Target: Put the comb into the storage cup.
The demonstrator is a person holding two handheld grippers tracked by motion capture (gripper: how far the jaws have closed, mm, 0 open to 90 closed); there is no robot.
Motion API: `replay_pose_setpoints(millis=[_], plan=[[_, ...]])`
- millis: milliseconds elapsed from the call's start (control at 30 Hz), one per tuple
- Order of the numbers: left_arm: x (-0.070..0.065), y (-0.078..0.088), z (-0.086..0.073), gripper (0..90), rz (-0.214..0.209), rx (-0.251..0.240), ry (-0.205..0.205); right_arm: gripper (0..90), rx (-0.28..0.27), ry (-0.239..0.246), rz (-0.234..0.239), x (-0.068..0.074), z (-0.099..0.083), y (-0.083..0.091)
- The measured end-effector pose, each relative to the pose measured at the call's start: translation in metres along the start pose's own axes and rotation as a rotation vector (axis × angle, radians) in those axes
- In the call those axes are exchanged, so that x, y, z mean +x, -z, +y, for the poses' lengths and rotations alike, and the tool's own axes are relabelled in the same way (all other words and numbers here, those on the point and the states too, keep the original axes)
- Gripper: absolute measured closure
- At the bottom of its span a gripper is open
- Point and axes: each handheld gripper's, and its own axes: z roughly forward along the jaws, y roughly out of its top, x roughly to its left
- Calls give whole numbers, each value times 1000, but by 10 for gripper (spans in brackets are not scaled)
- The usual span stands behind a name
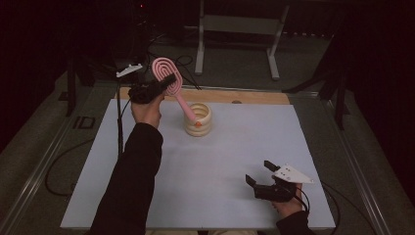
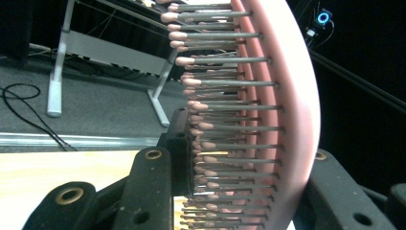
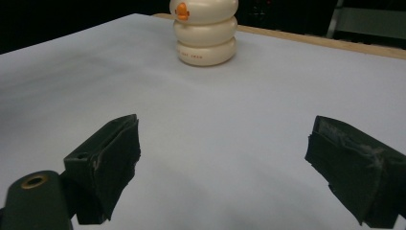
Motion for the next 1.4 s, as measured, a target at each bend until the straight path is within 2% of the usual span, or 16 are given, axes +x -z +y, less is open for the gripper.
replay_pose_setpoints(millis=[100, 300, 533, 733, 900, 1100, 1200, 1400], plan=[[-1, -4, -1, 647, 8, 12, -11, 106, 0, 1, 1, 0, 0, 0], [1, -7, -2, 648, 13, 3, 0, 106, -2, -5, 2, 0, 0, 0], [3, -10, 1, 647, 38, 6, -16, 106, 0, -4, 1, -1, 0, 0], [0, -13, 6, 648, 43, -9, -29, 106, -4, -6, 2, -1, 0, 0], [-2, -17, 7, 648, 45, -27, -21, 106, -3, -6, 3, -1, 0, 0], [0, -23, 4, 647, 55, -26, -21, 106, -6, -11, 2, -2, 0, 0], [-1, -26, 1, 648, 66, -20, -38, 106, -6, -12, 3, -2, 0, 1], [-2, -32, -4, 647, 62, -21, -47, 106, -5, -14, 1, -2, 0, 1]])
